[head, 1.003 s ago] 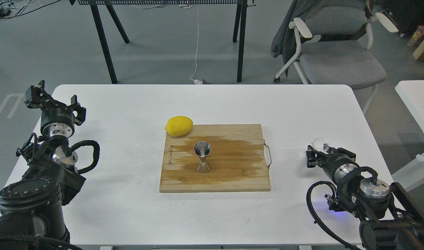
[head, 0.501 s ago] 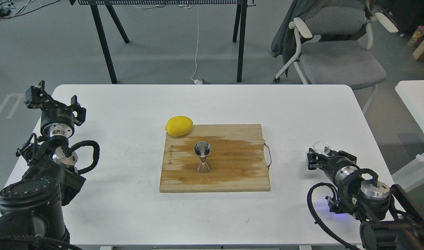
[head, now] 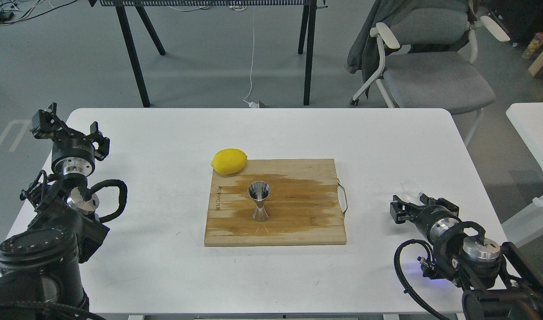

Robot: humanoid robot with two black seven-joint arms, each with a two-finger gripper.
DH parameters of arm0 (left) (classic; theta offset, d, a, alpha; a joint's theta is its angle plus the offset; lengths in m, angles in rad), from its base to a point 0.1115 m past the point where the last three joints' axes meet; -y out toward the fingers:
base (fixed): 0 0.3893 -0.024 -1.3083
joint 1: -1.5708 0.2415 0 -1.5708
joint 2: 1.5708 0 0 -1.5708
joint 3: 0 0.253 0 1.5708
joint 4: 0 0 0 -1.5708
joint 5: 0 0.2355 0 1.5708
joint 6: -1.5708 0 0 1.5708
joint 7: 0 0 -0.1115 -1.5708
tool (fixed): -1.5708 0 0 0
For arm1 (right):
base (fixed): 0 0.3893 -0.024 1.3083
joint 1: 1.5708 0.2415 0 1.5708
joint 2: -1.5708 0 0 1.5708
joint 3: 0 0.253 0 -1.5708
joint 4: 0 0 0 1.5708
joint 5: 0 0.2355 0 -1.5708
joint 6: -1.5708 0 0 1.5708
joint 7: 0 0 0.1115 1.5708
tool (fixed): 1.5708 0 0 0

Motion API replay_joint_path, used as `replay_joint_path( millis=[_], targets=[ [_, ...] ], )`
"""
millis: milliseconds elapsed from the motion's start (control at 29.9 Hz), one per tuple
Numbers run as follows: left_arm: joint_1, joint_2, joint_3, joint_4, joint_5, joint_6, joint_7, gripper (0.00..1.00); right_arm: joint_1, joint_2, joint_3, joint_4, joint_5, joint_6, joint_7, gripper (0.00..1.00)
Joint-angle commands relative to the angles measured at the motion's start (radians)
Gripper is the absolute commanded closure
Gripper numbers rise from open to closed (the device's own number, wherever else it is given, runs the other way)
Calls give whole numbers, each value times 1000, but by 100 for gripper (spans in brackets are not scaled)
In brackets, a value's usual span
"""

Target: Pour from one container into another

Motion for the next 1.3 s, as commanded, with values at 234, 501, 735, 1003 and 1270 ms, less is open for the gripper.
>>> replay_joint_path(
  millis=[234,501,735,1003,1270],
  targets=[
    [1,0,0,0,0,0,0,0,-2,-8,-1,66,-2,-5,0,2],
    [7,0,0,0,0,0,-2,0,-23,-94,1,222,-2,-70,2,2],
    [15,3,0,0,-2,0,-2,0,-14,-164,10,345,-3,-35,0,2],
    [25,15,-5,0,-5,0,-8,0,105,-204,2,197,-15,379,-93,2],
    [21,38,-14,0,-12,0,-9,0,153,-206,-90,-51,-20,740,-122,2]
  ],
)
